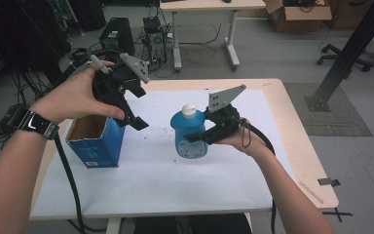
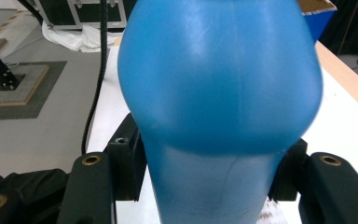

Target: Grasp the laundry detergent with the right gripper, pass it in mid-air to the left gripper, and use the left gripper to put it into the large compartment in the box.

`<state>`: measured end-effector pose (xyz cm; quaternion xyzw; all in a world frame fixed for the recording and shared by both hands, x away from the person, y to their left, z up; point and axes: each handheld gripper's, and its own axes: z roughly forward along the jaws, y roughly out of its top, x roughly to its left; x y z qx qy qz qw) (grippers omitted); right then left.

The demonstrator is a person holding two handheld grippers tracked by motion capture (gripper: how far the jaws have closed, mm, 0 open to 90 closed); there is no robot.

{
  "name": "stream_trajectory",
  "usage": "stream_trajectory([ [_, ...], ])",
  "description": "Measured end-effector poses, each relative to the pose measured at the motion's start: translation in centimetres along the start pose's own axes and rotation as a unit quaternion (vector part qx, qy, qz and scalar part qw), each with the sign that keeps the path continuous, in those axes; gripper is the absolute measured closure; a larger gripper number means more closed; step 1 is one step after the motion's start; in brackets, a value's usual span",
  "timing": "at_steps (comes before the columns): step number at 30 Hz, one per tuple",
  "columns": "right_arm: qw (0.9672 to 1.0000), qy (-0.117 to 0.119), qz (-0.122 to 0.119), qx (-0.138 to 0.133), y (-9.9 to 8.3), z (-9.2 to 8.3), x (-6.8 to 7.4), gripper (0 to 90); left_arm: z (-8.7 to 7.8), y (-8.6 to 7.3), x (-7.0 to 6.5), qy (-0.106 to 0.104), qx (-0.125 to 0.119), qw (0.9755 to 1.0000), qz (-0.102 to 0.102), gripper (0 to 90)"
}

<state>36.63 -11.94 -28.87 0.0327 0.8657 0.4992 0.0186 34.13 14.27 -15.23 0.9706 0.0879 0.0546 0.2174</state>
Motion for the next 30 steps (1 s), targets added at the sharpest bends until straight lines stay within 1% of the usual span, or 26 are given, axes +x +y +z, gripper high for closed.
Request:
stream_trajectory([
  [3, 1.0000, 0.004, -0.006, 0.001, 0.9, 0.3, 0.1, 42.3, 0.0, 0.5, -0.1, 0.000, 0.000, 1.0000, 0.004, 3.6],
  [7, 0.9999, 0.008, -0.011, 0.001, 1.9, 0.8, 0.3, 42.4, 0.1, 1.2, -0.2, 0.001, 0.003, 1.0000, 0.005, 3.7],
  [8, 0.9998, 0.011, -0.016, 0.002, 2.4, 1.0, 0.4, 42.4, 0.1, 1.4, -0.3, 0.000, 0.003, 1.0000, 0.007, 3.7],
  [14, 0.9995, 0.016, -0.025, 0.004, 3.5, 1.9, 0.7, 42.4, 0.7, 2.2, -0.2, -0.001, 0.007, 0.9999, 0.010, 3.6],
  [18, 0.9994, 0.019, -0.029, 0.005, 3.9, 2.2, 0.8, 42.4, 1.2, 2.7, -0.4, -0.002, 0.012, 0.9998, 0.018, 3.7],
  [22, 0.9991, 0.022, -0.035, 0.008, 4.4, 2.5, 0.9, 42.4, 1.6, 3.2, -0.5, -0.003, 0.013, 0.9997, 0.020, 3.7],
  [30, 0.9991, 0.021, -0.037, 0.006, 4.7, 2.6, 1.0, 42.4, 2.4, 3.6, -0.5, -0.006, 0.017, 0.9995, 0.025, 4.2],
])
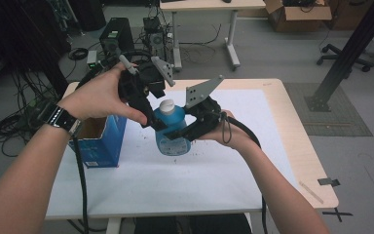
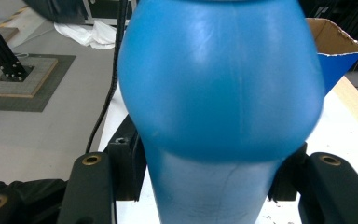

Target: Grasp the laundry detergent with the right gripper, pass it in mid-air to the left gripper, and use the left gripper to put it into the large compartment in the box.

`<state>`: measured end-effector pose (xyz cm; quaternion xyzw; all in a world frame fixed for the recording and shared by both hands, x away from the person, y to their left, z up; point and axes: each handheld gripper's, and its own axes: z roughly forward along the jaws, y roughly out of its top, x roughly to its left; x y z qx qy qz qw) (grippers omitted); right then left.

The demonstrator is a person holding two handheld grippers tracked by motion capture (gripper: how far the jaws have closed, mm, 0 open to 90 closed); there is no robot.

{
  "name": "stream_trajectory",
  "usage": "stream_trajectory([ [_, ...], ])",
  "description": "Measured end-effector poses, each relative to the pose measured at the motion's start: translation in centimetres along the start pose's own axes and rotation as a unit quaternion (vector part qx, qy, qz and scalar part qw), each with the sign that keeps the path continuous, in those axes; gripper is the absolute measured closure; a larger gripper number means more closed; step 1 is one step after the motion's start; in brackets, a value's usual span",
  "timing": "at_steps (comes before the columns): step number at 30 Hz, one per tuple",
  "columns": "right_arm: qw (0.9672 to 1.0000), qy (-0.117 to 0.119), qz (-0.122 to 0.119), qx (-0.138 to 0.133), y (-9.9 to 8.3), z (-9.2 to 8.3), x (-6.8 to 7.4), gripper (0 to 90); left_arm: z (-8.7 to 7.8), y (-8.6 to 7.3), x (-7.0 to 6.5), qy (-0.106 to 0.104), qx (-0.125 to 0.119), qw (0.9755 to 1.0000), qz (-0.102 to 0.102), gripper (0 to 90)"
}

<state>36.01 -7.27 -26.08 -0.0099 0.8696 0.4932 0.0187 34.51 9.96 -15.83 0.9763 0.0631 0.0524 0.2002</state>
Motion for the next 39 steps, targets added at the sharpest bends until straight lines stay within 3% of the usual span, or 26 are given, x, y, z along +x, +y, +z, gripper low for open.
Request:
stream_trajectory([
  [19, 1.0000, 0.001, -0.004, 0.002, 0.1, 0.0, 0.2, 42.5, 1.3, 0.5, 0.1, 0.001, 0.011, 0.9999, 0.006, 13.9],
  [39, 1.0000, -0.001, -0.005, 0.003, 0.0, 0.1, 0.3, 42.5, 1.6, 0.6, 0.1, -0.001, 0.016, 0.9998, 0.009, 24.4],
])
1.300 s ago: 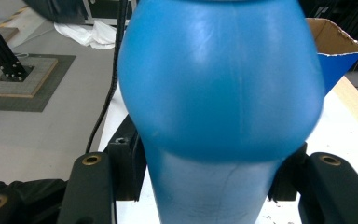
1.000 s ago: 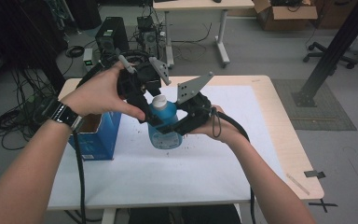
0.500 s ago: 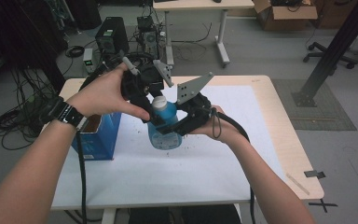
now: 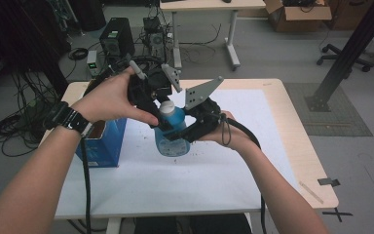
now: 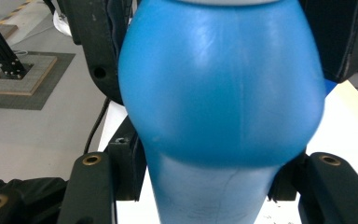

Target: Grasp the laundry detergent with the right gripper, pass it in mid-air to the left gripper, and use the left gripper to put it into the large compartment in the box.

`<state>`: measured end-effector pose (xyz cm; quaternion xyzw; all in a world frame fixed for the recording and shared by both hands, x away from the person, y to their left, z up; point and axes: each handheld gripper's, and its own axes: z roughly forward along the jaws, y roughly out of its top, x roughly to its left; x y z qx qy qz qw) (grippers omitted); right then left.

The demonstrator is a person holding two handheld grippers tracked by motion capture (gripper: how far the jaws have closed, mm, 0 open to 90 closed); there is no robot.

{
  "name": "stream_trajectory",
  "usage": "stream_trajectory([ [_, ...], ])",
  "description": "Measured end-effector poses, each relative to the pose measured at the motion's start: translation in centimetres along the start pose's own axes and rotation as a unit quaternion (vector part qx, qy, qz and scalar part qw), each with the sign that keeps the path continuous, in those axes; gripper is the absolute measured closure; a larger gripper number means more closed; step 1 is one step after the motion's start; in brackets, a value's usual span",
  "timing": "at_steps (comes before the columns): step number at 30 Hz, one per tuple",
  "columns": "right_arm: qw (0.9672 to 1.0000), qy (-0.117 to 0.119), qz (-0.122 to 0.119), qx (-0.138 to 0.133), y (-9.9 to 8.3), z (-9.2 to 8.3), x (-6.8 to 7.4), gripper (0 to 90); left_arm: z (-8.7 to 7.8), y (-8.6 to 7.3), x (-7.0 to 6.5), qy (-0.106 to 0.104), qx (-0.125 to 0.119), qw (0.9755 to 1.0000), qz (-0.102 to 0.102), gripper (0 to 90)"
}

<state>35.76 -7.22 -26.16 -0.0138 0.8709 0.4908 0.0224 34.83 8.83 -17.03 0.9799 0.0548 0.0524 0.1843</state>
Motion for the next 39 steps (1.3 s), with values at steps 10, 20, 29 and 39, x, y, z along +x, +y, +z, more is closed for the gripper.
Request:
stream_trajectory([
  [10, 1.0000, 0.000, -0.002, 0.000, 0.04, 0.14, 0.05, 42.6, -0.01, -0.02, -0.12, -0.006, 0.003, 1.0000, 0.004, 28.2],
  [20, 1.0000, -0.002, -0.003, 0.001, 0.03, 0.10, 0.10, 42.7, 0.07, 0.11, -0.25, -0.009, 0.006, 0.9999, 0.008, 32.7],
  [29, 1.0000, 0.002, 0.002, 0.001, 0.01, 0.11, 0.06, 42.7, 0.08, 0.22, -0.25, -0.018, 0.008, 0.9998, 0.007, 37.3],
  [39, 0.9999, 0.005, 0.011, -0.001, -0.04, -0.03, -0.13, 42.4, -0.11, 0.57, -0.13, -0.016, 0.013, 0.9998, -0.003, 37.5],
])
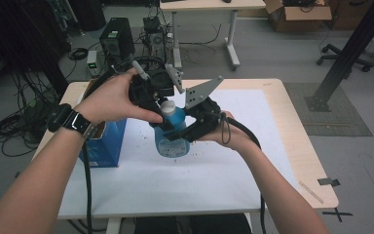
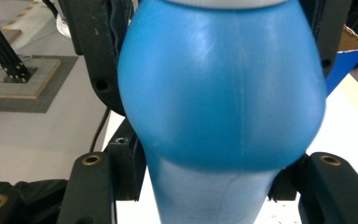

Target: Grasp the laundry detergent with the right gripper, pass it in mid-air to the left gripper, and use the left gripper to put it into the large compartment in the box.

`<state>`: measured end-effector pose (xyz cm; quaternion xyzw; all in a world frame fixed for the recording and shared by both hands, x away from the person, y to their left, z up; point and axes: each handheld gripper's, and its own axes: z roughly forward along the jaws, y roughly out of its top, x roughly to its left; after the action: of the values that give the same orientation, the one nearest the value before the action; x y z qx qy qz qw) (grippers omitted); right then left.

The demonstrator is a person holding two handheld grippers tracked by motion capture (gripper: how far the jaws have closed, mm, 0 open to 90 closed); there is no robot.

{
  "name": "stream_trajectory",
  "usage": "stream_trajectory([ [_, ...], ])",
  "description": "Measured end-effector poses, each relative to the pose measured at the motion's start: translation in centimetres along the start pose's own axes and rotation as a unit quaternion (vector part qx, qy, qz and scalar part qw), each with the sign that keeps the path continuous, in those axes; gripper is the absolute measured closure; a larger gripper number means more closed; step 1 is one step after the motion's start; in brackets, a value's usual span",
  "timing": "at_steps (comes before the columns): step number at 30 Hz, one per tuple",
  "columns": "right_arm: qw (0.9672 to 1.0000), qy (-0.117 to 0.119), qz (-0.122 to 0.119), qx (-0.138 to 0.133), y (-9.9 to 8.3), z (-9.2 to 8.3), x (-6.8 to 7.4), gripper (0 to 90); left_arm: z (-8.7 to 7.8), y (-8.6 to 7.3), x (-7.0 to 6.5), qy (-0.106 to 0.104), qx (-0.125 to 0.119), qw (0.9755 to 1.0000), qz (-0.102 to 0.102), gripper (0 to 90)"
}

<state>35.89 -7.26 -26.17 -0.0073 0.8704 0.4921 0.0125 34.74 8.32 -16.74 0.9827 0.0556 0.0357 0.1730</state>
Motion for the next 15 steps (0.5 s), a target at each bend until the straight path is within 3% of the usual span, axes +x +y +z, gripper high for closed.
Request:
stream_trajectory([
  [8, 0.9998, 0.009, 0.010, -0.013, 0.1, -0.3, -0.2, 37.1, -0.5, 0.1, 0.1, -0.003, -0.002, 0.9999, -0.016, 37.8],
  [9, 0.9998, 0.007, 0.016, -0.013, 0.1, -0.3, -0.2, 28.9, -0.5, 0.1, 0.1, -0.002, 0.000, 0.9999, -0.017, 37.8],
  [12, 0.9994, 0.000, 0.033, -0.009, -0.2, -0.3, -0.4, 15.4, -1.0, -0.1, 0.2, 0.008, 0.001, 0.9994, -0.035, 37.8],
  [14, 0.9986, -0.024, 0.046, 0.012, -0.9, -0.5, -0.7, 8.3, -2.1, -0.4, 0.5, 0.024, 0.006, 0.9976, -0.064, 37.9],
  [15, 0.9980, -0.036, 0.049, 0.017, -1.2, -0.8, -0.8, 7.1, -2.1, -0.4, 0.5, 0.024, 0.006, 0.9976, -0.064, 37.9],
])
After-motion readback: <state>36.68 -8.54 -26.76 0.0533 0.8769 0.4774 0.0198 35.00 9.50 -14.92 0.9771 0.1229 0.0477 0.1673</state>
